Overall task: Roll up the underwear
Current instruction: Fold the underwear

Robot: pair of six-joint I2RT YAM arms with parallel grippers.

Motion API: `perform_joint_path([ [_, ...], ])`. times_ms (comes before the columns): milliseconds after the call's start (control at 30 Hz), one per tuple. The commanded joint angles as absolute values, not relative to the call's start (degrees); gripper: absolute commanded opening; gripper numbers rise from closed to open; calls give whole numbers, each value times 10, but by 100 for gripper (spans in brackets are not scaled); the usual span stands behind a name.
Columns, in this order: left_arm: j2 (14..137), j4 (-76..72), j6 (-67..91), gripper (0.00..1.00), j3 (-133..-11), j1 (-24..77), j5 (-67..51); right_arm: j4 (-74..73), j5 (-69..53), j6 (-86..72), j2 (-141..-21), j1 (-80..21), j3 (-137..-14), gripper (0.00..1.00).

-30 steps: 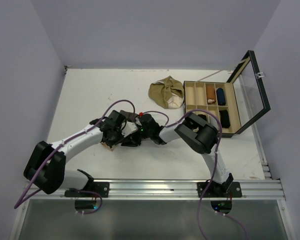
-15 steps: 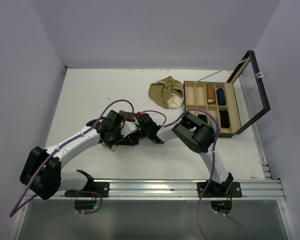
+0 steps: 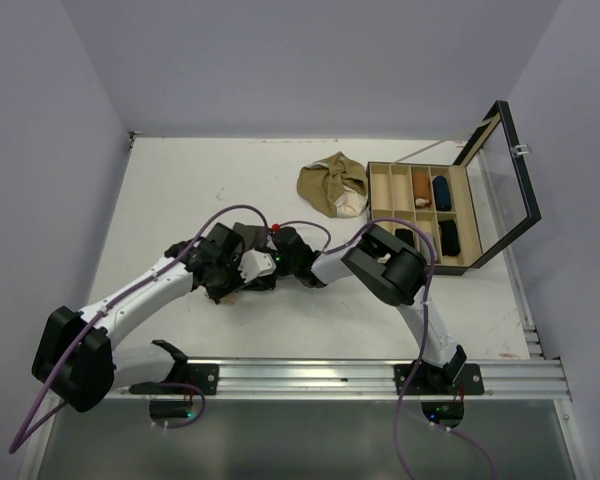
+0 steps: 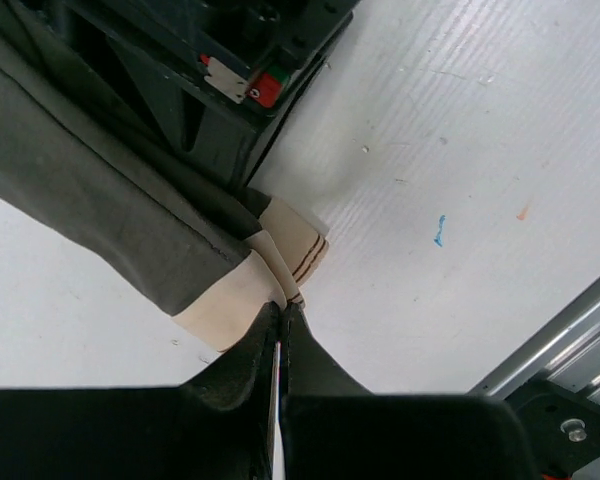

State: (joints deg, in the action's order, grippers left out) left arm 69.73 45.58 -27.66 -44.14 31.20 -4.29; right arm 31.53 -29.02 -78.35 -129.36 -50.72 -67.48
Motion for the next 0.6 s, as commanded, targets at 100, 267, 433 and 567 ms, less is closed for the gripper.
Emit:
perform_joint_path([
  [100,708,483,-309,0,-439,315,-87,201,-234,-772,-1336,-511,-657,20],
  [267,747,454,-291,0,-456,314,-88,200,-235,-771,-1329,-511,-654,19],
  [433,781,433,-291,0,-461,314,-86,202,-236,-773,-1328,-512,-649,19],
  [567,799,411,-291,0,-453,313,-74,203,-239,-773,-1327,-512,-648,19],
])
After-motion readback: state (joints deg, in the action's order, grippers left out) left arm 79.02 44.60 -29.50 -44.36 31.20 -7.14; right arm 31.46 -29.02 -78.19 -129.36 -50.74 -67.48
